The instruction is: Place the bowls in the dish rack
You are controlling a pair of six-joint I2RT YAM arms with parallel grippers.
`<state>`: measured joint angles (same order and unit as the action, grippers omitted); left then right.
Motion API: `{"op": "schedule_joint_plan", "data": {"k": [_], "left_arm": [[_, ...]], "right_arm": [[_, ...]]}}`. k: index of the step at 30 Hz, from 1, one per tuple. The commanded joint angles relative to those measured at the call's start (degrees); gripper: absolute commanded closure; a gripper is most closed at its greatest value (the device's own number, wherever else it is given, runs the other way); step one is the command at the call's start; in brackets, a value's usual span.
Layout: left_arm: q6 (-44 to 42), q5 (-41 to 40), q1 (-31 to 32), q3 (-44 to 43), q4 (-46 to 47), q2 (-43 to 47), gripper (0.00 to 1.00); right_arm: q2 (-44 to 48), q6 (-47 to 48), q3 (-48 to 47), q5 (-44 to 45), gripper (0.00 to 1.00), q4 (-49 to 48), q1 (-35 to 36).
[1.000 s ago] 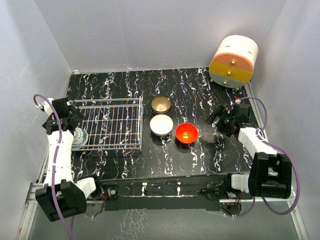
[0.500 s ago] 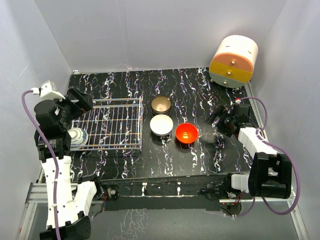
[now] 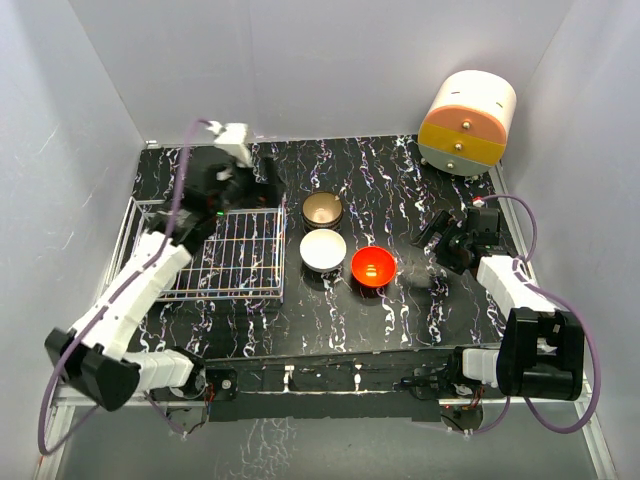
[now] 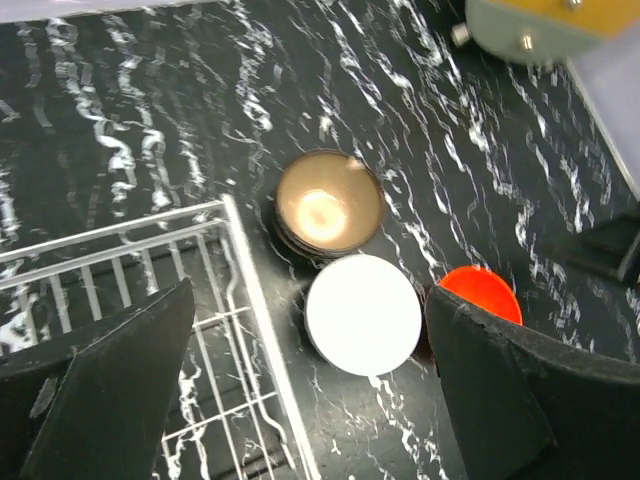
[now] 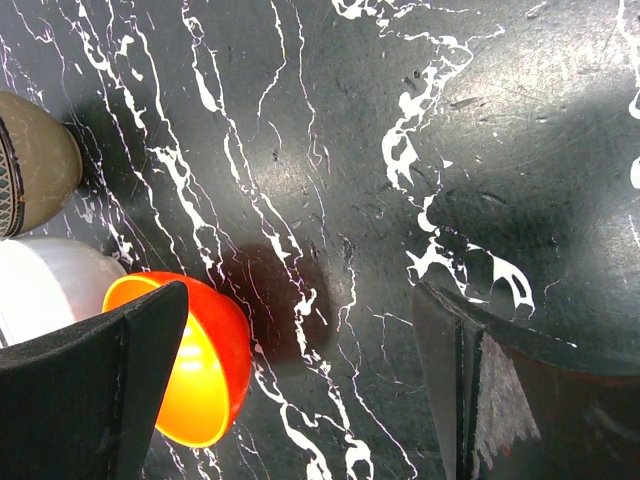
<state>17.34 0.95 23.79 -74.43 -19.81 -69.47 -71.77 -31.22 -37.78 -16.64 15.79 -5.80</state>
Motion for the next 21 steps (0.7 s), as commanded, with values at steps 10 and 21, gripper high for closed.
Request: {"op": "schedule_joint_plan", "data": {"k": [10,21], "left_arm": [[-18.8,-14.3,33.4,6.4,14.2,-11.4,0.03],[-15.3,-19.8,33.2,9.7,16.4,-23.0,0.19]], "right_arm": [[0.2,0.9,-3.8,1.9,0.02,-1.0,-0.8],[-0.8,1.8,-1.6,0.4,0.02,-2.6,-1.9]]}}
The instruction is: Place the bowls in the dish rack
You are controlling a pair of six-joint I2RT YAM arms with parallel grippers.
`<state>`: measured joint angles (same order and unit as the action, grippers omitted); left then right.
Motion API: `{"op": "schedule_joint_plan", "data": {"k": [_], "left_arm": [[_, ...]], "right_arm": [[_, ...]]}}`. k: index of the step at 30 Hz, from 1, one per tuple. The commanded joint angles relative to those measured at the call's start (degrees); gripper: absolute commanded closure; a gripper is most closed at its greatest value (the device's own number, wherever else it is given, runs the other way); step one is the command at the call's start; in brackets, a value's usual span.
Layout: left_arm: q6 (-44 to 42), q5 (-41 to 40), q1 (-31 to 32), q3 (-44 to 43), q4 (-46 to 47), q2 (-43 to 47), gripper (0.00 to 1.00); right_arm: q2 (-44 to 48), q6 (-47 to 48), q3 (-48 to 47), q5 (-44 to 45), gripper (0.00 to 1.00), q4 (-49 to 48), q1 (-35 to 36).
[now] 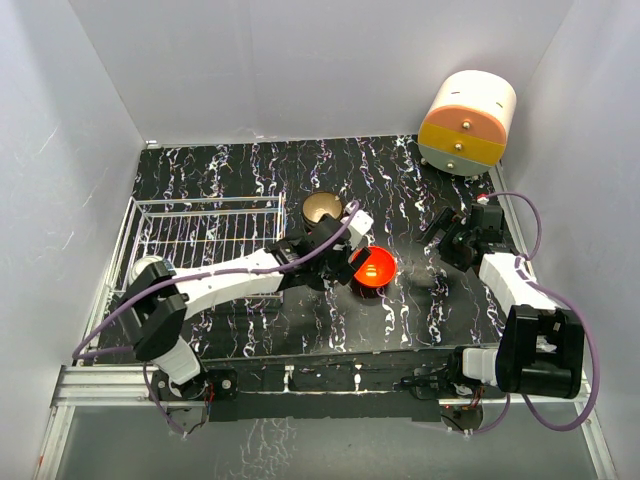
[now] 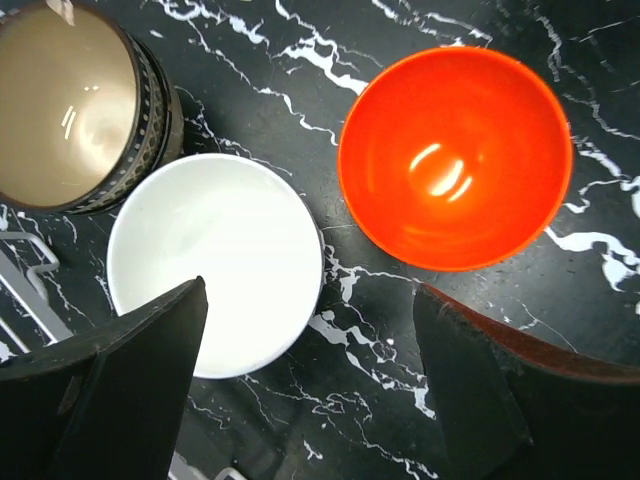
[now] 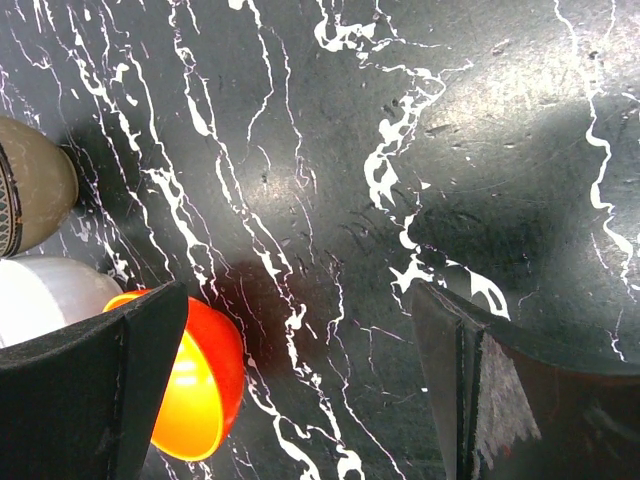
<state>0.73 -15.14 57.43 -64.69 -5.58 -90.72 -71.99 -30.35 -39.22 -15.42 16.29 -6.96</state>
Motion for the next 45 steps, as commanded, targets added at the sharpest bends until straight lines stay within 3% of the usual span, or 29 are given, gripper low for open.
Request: {"op": "schedule_joint_plan", "data": {"k": [1,8,20,26,29,32,39,45], "left_arm": [[1.9,-3.5,-0.7,0.3,2.5,-2.5,0.2],[4.3,3.3,-3.3,4.9,7.1,-3.0,0.25],[5.0,4.5,-4.7,6.4,9.2,-8.3,0.33],[5.6,3.6,-4.8,8.3,10.6,-10.2,0.44],[5.7,2.4,-4.7,8.4,10.5,-10.6,0.67],[6.0,1.8,-4.7,8.4,10.2,-10.6,1.0],[6.7,3.8,-3.7,7.7,8.0,-6.2,1.0],[6.1,5.3,0.5,2.1,2.9,1.4,1.0]], "right_arm": [[-0.7,1.0,0.1,-1.0,0.02,-3.2,-1.0],[-1.7,1.6,1.0,-1.5,0.02,-4.3,-1.8],[-2.1,1.5,1.7,-2.7,0.02,-5.0,-2.7],[-2.2,1.6,1.8,-3.0,0.02,-5.2,-3.0],[-2.2,1.6,2.0,-3.1,0.02,-5.2,-3.0],[-2.2,1.6,2.0,-3.0,0.02,-5.2,-3.1],[-2.0,1.4,1.9,-3.1,0.02,-5.1,-3.3],[-1.9,1.3,1.8,-3.2,0.02,-5.0,-3.4]]}}
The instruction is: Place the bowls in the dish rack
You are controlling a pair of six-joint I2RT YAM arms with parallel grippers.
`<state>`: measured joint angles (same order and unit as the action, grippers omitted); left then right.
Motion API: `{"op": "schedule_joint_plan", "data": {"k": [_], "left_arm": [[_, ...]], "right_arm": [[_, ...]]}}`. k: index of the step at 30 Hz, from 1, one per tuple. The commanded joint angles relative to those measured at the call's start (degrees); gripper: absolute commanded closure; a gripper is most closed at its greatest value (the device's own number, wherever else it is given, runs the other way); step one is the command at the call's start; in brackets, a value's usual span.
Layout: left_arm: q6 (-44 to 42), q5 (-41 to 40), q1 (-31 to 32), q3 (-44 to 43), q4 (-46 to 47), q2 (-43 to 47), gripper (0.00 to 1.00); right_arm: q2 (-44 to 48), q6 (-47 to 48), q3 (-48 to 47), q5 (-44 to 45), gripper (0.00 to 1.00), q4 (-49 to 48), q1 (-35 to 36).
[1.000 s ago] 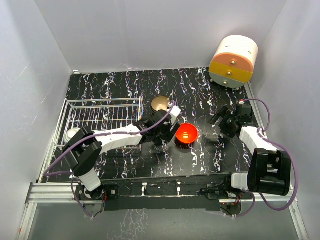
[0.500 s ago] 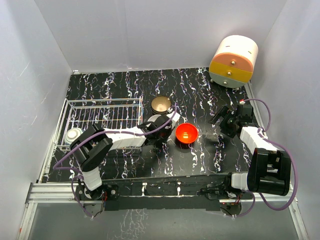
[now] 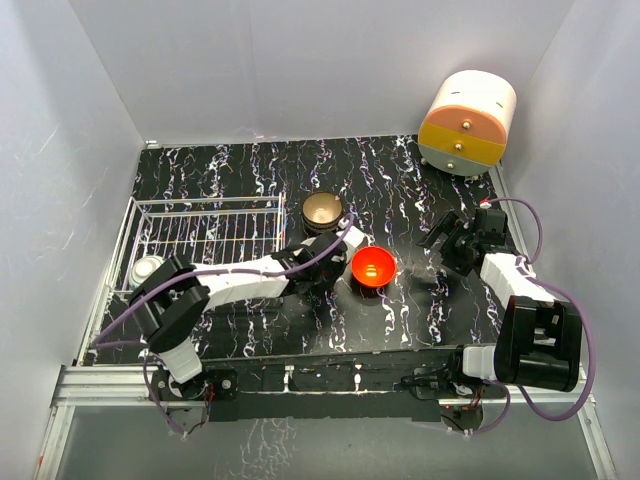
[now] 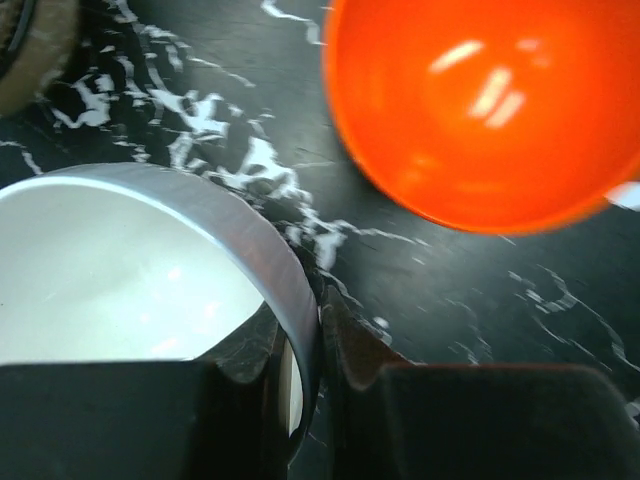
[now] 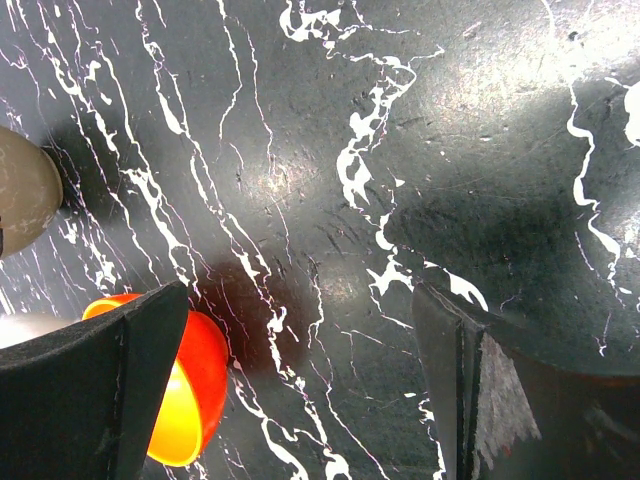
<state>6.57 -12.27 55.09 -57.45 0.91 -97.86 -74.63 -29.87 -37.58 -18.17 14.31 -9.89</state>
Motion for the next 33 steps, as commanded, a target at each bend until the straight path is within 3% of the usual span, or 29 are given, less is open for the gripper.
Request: {"op": "schedule_joint_plan", "data": {"k": [1,11,14,20,25,33], "left_arm": [[0.9,3.4,3.0,-5.7,-3.6,10.2,1.0],[1.0,8.8,2.9,-14.0,-4.8,18.8,1.0],[1.5,10.0,0.4,-14.1,-2.5,22.2,1.0],[13.8,28.9,-23.5,-5.0,8.2,29.6,1.0],[21.7,39.9,-36.7,1.3,16.3,32.4,1.0],[47.6,52.4,-51.5,20.0,50.6,28.8,1.0]], "right_arm": [[0.7,0.8,0.1,-0.5,0.02,-3.0,-0.5],[-0.5,0.5,0.2,-1.2,0.02,-3.5,-0.6],[-0.7,0.4,0.0,-1.2,0.02,-3.4,-0.6],[1.1,0.1,0.2,-1.7,0.02,-2.5,-0.6],[2.4,0.6,-0.1,-0.8,0.02,-1.4,-0.6],[1.2,0.8,0.8,-1.4,0.02,-2.1,-0.6]]}}
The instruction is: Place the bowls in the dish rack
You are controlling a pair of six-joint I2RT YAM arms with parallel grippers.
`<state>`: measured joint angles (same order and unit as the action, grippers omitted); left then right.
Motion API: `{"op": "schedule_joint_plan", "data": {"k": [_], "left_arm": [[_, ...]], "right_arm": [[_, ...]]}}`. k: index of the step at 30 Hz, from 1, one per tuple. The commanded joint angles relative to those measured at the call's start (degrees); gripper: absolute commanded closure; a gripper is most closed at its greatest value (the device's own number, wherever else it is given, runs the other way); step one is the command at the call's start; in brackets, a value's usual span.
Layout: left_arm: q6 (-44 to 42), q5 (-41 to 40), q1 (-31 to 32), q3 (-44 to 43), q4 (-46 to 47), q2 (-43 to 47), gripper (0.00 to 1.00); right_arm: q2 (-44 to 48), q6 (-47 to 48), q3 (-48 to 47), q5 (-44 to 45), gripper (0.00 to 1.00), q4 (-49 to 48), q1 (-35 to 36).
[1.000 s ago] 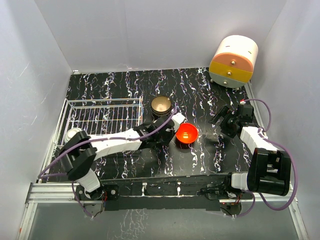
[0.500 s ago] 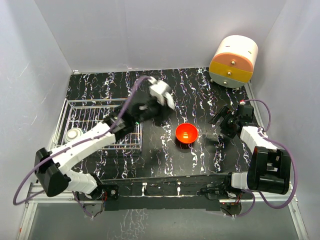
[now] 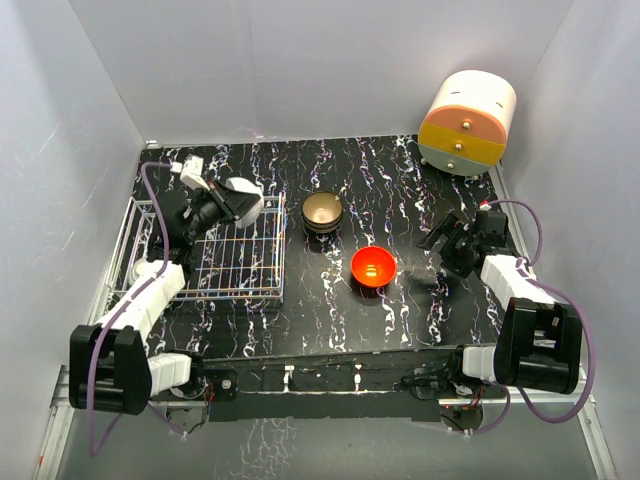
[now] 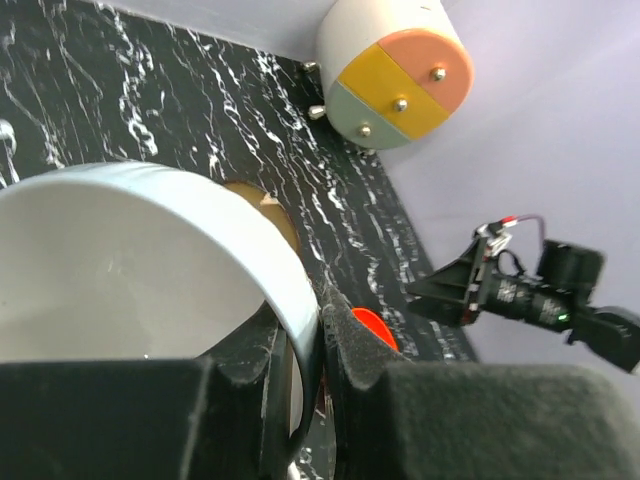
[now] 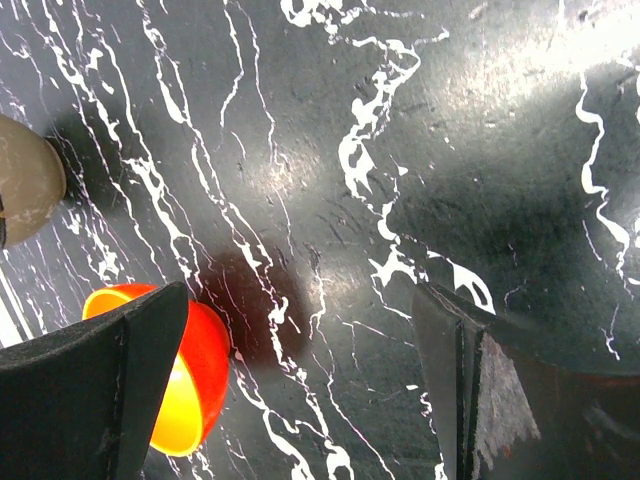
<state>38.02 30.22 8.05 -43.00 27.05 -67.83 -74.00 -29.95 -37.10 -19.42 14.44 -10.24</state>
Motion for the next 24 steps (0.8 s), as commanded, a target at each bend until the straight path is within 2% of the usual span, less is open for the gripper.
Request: {"op": "schedule_joint_plan", "data": {"k": [1,4,10,14,18,24], "left_arm": [[18.9,10.6,-5.4,7.2,28.3,-2.1,1.0],[24.5,11.4,-7.2,11.5,36.6,-3.6,1.0],[28.8,10.5,-8.1,18.3,44.5,-5.5,1.0],[31.7,10.2,-8.6,20.8,51.2,-10.0,1.0],[32.8,10.1,-9.2,22.5,53.3,-13.8,1.0],[31.1,9.6,-9.9,24.9,51.8,-15.1,1.0]], "right_arm": [[0.6,1.0,0.4,-0.1,0.02,-2.2,-0.2],[0.7,1.1,0.3,0.2,0.02,-2.2,-0.2],[-0.2,0.9,0.7,0.0,0.02,-3.0,-0.2],[-0.3,0.8,0.9,-0.2,0.02,-3.3,-0.2],[-0.1,0.9,0.6,0.2,0.02,-3.0,-0.2],[-0.8,1.0,0.4,0.1,0.02,-3.2,-0.2]]}}
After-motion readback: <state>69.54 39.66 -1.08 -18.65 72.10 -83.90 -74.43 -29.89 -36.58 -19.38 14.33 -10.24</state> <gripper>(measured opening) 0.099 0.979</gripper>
